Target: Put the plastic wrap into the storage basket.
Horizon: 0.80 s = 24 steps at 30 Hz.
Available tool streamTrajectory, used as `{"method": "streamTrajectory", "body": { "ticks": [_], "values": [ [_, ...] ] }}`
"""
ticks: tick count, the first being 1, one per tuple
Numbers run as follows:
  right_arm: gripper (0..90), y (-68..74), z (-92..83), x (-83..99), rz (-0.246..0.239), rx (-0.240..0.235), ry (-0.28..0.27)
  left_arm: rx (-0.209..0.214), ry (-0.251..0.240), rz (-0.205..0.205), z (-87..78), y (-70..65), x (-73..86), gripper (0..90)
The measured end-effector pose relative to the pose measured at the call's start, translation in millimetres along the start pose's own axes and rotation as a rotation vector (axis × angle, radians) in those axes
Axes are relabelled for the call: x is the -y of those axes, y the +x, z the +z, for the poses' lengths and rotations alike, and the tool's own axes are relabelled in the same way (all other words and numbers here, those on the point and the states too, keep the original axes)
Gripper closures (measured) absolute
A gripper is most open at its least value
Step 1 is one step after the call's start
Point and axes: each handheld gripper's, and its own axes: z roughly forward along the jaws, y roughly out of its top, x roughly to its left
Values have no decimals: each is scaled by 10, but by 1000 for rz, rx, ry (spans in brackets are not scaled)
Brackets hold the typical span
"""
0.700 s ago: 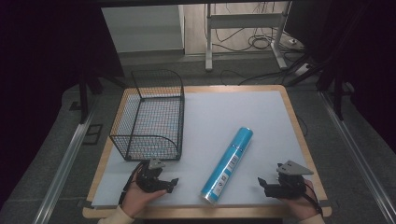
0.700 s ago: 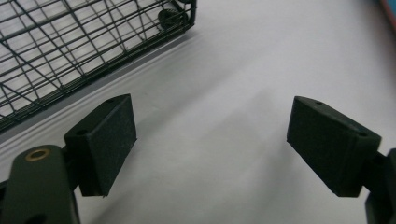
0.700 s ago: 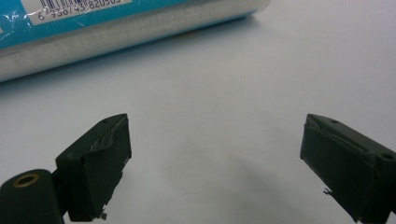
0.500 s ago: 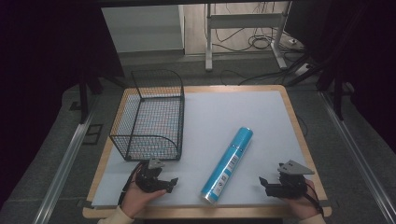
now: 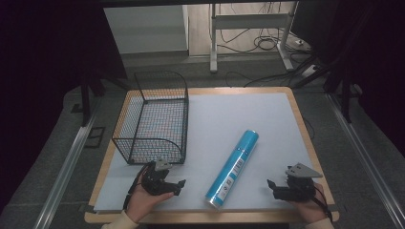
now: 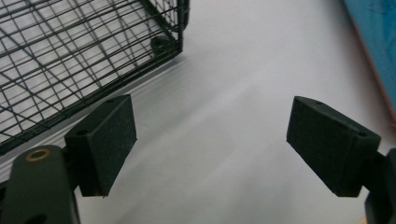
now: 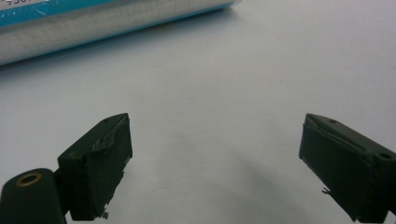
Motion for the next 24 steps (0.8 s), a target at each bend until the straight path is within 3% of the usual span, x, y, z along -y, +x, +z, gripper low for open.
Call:
{"method": "streamTrajectory", "body": {
  "ticks": [7, 12, 18, 22, 24],
  "values": [
    [103, 5, -13, -6, -1, -1, -5, 15, -15, 16, -78, -37, -43, 162],
    [103, -10, -12, -14, 18, -6, -10, 59, -37, 17, -160, -35, -105, 161],
    [103, -12, -18, -13, 27, -7, -15, 74, -36, 33, -209, -112, -189, 156],
    [103, -2, -18, -15, 22, -8, -14, 55, -18, 9, -197, -140, -234, 170],
    [103, -2, -12, -16, 19, -9, -17, 61, -13, 17, -198, -149, -256, 170]
  ]
}}
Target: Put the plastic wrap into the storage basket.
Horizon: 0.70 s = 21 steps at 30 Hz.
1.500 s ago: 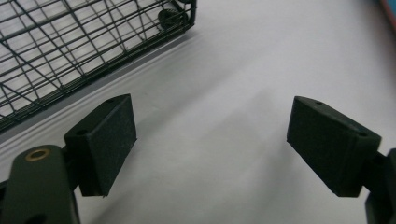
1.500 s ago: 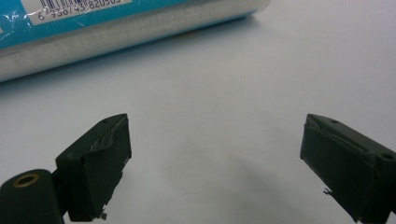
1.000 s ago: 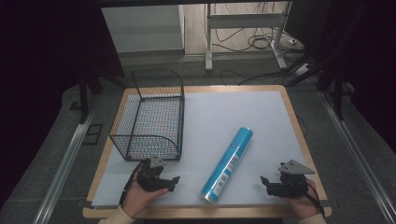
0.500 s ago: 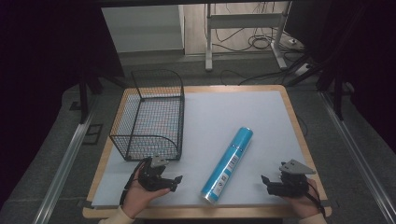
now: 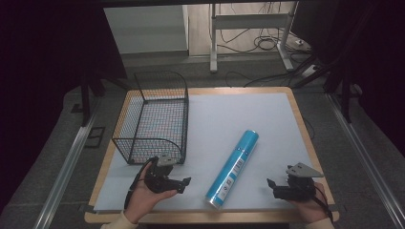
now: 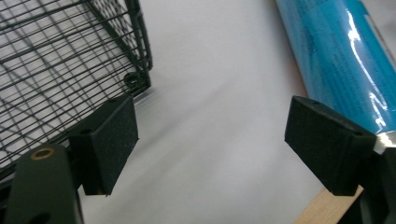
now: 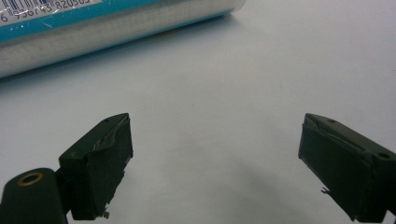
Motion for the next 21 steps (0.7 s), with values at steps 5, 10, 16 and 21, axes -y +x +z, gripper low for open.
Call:
{"method": "streamTrajectory", "body": {
  "ticks": [5, 10, 16, 21],
  "values": [
    [103, -6, -5, 1, 2, 0, -5, 16, -10, 26, -18, -39, -62, 157],
    [106, -2, -11, -1, -7, 1, -4, 22, -5, 36, 1, -79, -121, 154],
    [106, -8, -15, 2, -13, 4, -8, 30, 7, 51, 47, -171, -209, 154],
    [106, -6, -18, 6, -23, 7, -7, 25, 19, 46, 76, -215, -261, 160]
  ]
}}
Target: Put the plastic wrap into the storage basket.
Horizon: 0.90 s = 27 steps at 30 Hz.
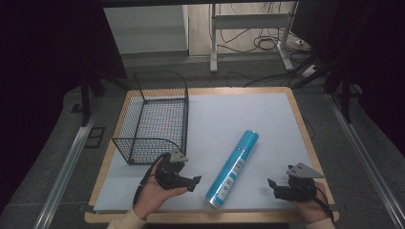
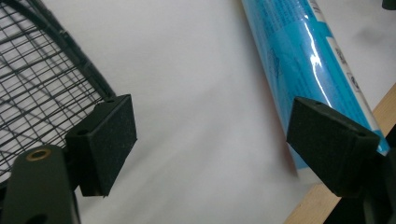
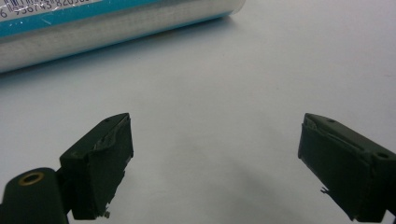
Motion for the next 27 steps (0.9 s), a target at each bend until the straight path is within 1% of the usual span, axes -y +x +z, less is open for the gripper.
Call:
{"method": "streamTrajectory", "body": {
  "ticks": [7, 11, 12, 13, 17, 19, 22, 24, 27],
  "values": [
    [102, -1, -10, -10, 1, 4, -11, 13, 6, 11, 26, -74, -67, 151],
    [103, 2, -25, -13, 3, 11, -18, 35, 10, 26, 42, -147, -133, 130],
    [103, 2, -26, -13, 5, 10, -19, 39, 12, 35, 58, -188, -169, 127],
    [103, 2, -26, -13, 6, 9, -21, 39, 12, 35, 58, -188, -169, 125],
    [102, 1, -24, -14, 15, 5, -27, 46, 21, 54, 102, -272, -255, 120],
    [103, -2, -22, -17, 26, 1, -29, 45, 30, 51, 130, -304, -293, 116],
    [103, -2, -20, -16, 27, 1, -29, 36, 54, 37, 187, -347, -357, 117],
    [102, 2, -19, -14, 21, 5, -26, 45, 55, 44, 207, -375, -391, 114],
    [103, 5, -15, -12, 18, 7, -23, 43, 57, 56, 215, -410, -430, 110]
  ]
}}
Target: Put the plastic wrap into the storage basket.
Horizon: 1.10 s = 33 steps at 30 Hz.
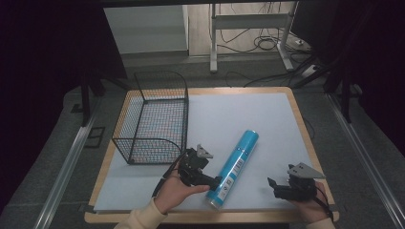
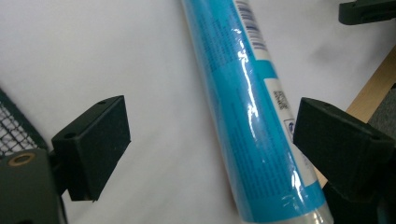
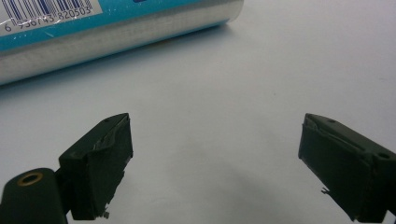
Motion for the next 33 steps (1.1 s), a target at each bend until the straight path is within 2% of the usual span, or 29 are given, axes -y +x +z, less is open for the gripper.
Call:
{"method": "streamTrajectory", "body": {
  "ticks": [5, 9, 13, 22, 29, 33],
  "values": [
    [102, 3, 5, 1, -5, 0, 4, 11, -6, 36, 20, -81, -89, 93],
    [102, 0, 5, 5, -7, 3, 6, 11, 3, 47, 67, -116, -168, 93],
    [103, -3, 8, 10, -7, 2, 12, 10, 17, 44, 132, -128, -209, 93],
    [103, 12, 15, 14, -25, 6, 18, 15, 73, 20, 400, -110, -302, 98],
    [103, 11, 13, 12, -27, 9, 14, 19, 96, 21, 518, -137, -382, 99],
    [104, 12, 12, 11, -28, 15, 10, 21, 112, 37, 596, -196, -448, 96]
  ]
}}
